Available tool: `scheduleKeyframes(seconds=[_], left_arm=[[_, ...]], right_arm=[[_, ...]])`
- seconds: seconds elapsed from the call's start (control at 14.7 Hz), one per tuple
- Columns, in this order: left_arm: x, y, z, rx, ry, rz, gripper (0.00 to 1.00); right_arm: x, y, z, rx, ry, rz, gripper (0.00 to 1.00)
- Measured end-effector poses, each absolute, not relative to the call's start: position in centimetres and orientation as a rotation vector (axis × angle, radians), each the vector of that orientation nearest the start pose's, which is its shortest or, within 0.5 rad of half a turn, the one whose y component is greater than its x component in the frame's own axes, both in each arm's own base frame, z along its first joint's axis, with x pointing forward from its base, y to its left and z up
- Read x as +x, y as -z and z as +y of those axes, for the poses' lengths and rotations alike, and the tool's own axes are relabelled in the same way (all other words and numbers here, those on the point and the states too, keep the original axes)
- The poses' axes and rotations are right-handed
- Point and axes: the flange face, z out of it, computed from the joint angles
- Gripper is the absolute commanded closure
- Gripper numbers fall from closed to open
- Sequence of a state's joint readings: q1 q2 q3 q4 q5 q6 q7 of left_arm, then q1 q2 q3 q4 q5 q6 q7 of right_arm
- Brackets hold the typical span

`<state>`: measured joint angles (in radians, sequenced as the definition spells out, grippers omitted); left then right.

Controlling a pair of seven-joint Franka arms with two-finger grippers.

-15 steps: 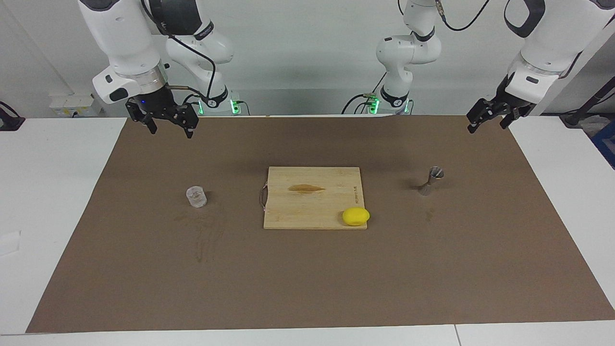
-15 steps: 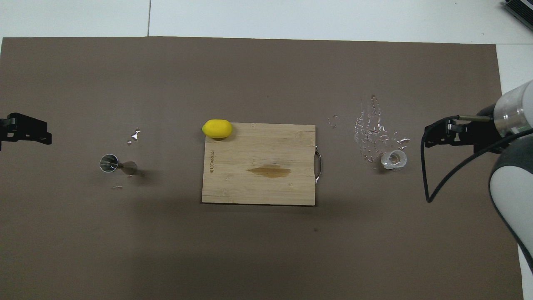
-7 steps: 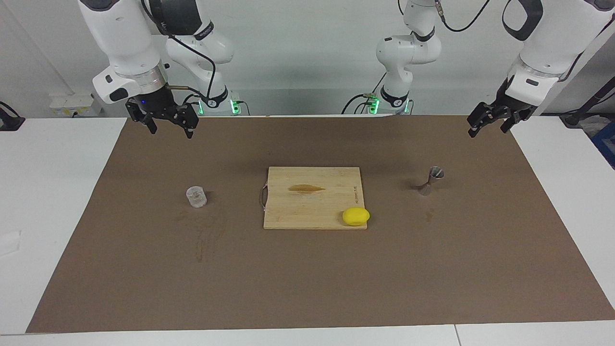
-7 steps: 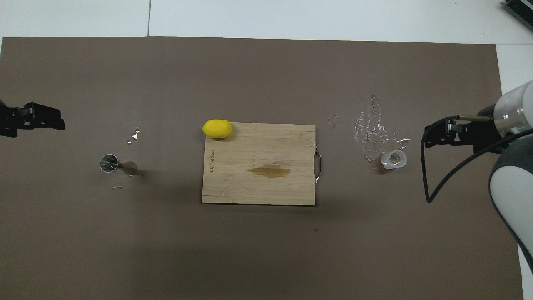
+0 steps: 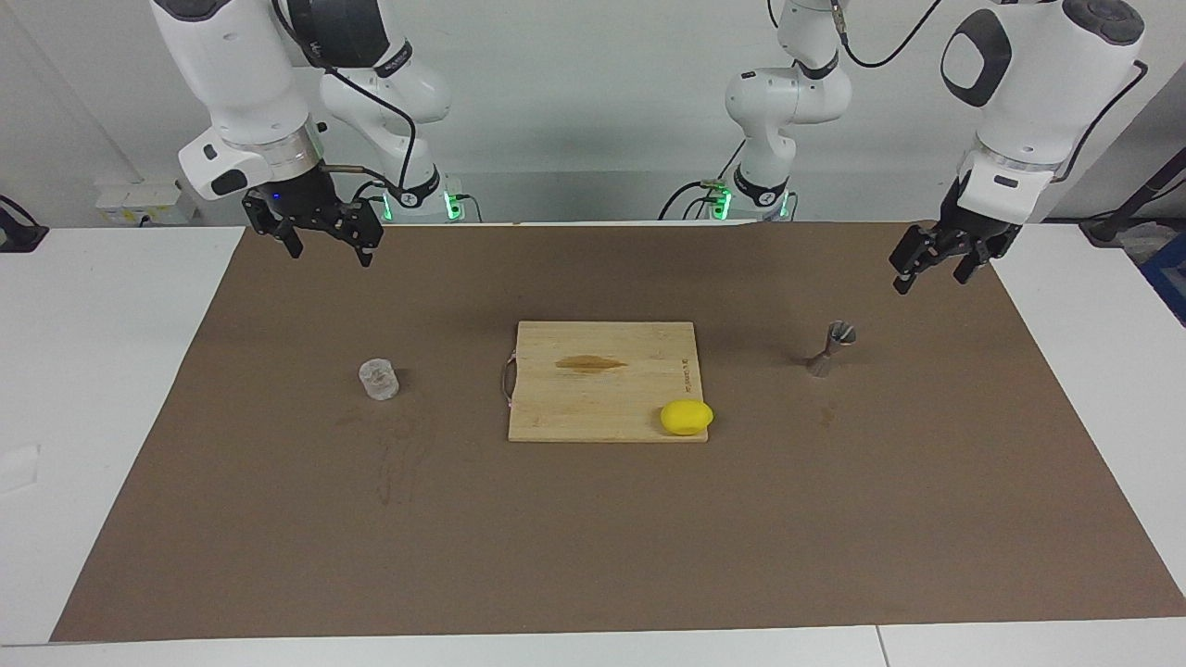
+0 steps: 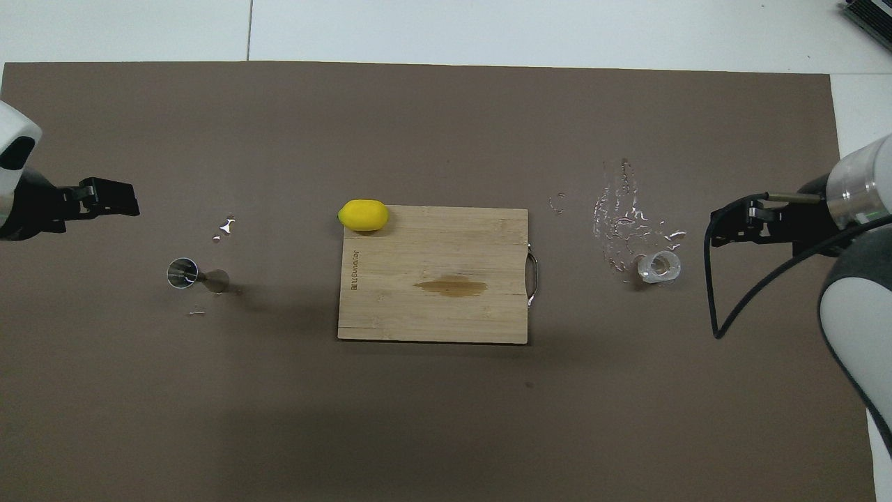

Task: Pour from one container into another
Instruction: 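Reach the left gripper toward the small metal cup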

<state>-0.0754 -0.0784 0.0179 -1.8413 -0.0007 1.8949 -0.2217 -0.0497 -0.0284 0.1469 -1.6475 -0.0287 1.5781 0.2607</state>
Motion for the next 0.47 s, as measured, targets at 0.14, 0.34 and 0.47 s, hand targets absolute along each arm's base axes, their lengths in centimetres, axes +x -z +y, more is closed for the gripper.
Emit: scheduleKeyframes(seconds=[0.14, 0.34, 0.47], left_arm=[[54.9, -56.8, -4.1, -3.148, 0.236, -0.267, 0.0], [54.7, -56.2, -5.2, -3.153, 0.301, -0.239, 0.0], [54.1, -54.7, -5.0, -3.153, 0.29, -0.241, 0.0]], right_arm=[[54.2, -60.4, 5.1, -3.17, -0.055, 0.259, 0.0], [54.2, -60.4, 5.1, -3.17, -0.055, 0.259, 0.0], [54.2, -60.4, 5.1, -3.17, -0.055, 0.259, 0.0]])
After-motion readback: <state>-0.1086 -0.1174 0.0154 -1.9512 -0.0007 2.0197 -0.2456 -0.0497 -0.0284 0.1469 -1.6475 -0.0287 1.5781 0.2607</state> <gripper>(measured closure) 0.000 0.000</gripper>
